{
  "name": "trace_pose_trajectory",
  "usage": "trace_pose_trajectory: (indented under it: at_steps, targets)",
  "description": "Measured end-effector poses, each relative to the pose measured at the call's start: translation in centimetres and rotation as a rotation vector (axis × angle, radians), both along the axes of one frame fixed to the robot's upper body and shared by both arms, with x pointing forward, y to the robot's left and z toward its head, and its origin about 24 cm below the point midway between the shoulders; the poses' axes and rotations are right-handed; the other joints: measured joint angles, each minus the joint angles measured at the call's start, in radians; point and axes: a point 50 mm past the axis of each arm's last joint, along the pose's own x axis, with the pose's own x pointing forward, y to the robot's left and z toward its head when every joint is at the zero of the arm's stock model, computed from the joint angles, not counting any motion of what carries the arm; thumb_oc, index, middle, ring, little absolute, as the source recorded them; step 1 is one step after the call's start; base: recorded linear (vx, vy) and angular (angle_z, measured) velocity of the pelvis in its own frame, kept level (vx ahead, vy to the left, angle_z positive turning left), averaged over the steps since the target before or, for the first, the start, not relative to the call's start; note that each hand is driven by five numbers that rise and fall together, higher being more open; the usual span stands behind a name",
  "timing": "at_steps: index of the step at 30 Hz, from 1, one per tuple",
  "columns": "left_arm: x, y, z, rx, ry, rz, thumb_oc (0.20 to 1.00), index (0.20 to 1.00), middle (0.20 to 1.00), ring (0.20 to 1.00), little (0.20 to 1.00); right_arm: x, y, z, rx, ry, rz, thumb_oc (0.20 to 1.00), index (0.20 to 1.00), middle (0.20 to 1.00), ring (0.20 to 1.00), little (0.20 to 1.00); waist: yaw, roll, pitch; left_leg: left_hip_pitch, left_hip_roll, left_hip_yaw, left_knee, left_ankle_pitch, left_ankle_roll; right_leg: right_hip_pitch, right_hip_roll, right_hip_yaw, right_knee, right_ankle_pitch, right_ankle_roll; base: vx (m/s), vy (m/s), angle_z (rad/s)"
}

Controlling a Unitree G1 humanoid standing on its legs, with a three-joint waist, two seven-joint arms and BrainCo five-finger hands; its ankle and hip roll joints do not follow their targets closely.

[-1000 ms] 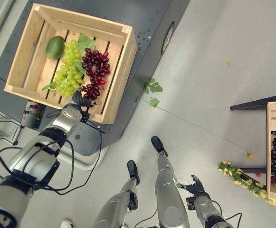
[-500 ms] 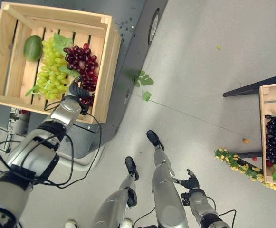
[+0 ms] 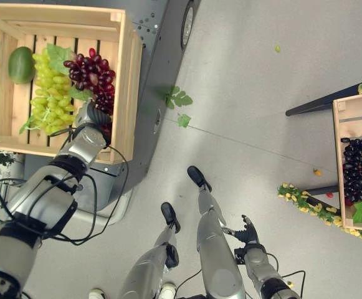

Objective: Pick up the fruits from the basket on one side to the basket on the other side

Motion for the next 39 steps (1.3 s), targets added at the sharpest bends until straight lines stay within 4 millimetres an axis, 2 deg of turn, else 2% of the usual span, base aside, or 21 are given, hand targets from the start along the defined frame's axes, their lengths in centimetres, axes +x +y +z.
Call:
trace_pose_trajectory:
  at_steps: [8, 13, 25, 29, 35, 39]
  targets:
    - [0.0, 0.0, 0.1, -0.018, -0.014, 0.012, 0.2, 0.2, 0.2, 0.2, 0.2, 0.0, 0.0, 0.0, -0.006, -0.003, -0.013, 1.0, 1.0, 1.0, 1.0, 1.0, 0.001, -0.007, 0.0, 0.0, 0.001, 0.0, 0.0, 0.0, 0.0, 0.0, 0.001, 0.0, 0.0, 0.006, -0.006, -0.02, -0.03, 0.0]
    - [-0.1, 0.3, -0.1, -0.094, -0.04, 0.02, 0.2, 0.2, 0.2, 0.2, 0.2, 0.0, 0.0, 0.0, -0.006, -0.004, -0.015, 1.0, 1.0, 1.0, 1.0, 1.0, 0.001, -0.014, -0.002, 0.0, 0.002, -0.002, 0.0, 0.0, 0.0, 0.0, 0.002, -0.001, 0.0, 0.013, -0.008, 0.0, -0.007, 0.0]
    - [-1.5, 0.4, -2.6, -0.42, -0.136, -0.036, 0.2, 0.2, 0.2, 0.2, 0.2, 0.0, -0.2, 0.2, -0.012, -0.014, -0.031, 1.0, 1.0, 1.0, 1.0, 1.0, 0.004, -0.028, -0.001, 0.011, 0.002, -0.007, 0.0, 0.0, -0.001, 0.009, -0.005, -0.027, 0.0, 0.018, -0.015, 0.0, -0.001, 0.0]
    - [-2.5, -0.1, -3.8, -0.488, -0.15, -0.119, 0.2, 0.2, 0.2, 0.2, 0.2, 0.1, -0.3, 0.2, -0.011, -0.018, -0.038, 1.0, 1.0, 1.0, 1.0, 1.0, 0.009, -0.029, -0.001, 0.011, 0.003, -0.016, 0.0, 0.0, -0.001, 0.009, -0.006, -0.044, 0.0, 0.02, -0.016, 0.0, 0.0, 0.0]
    - [-5.0, -1.5, -4.9, -0.612, -0.201, -0.267, 0.2, 0.2, 0.2, 0.2, 0.2, -0.3, -1.0, 0.1, -0.003, -0.011, -0.076, 1.0, 1.0, 1.0, 1.0, 1.0, 0.052, -0.033, 0.002, 0.011, 0.001, -0.022, 0.005, 0.0, -0.002, 0.01, -0.008, -0.051, 0.0, 0.023, -0.02, -0.01, -0.001, 0.01]
    - [-7.6, -0.8, -6.0, -0.738, -0.251, -0.278, 0.2, 0.2, 0.2, 0.2, 0.2, -0.7, -1.5, -0.1, 0.001, -0.002, -0.09, 1.0, 1.0, 1.0, 1.0, 1.0, 0.068, -0.035, 0.003, 0.007, 0.003, -0.035, 0.013, -0.002, -0.004, 0.013, -0.012, -0.07, 0.0, 0.024, -0.022, 0.0, -0.003, 0.07]
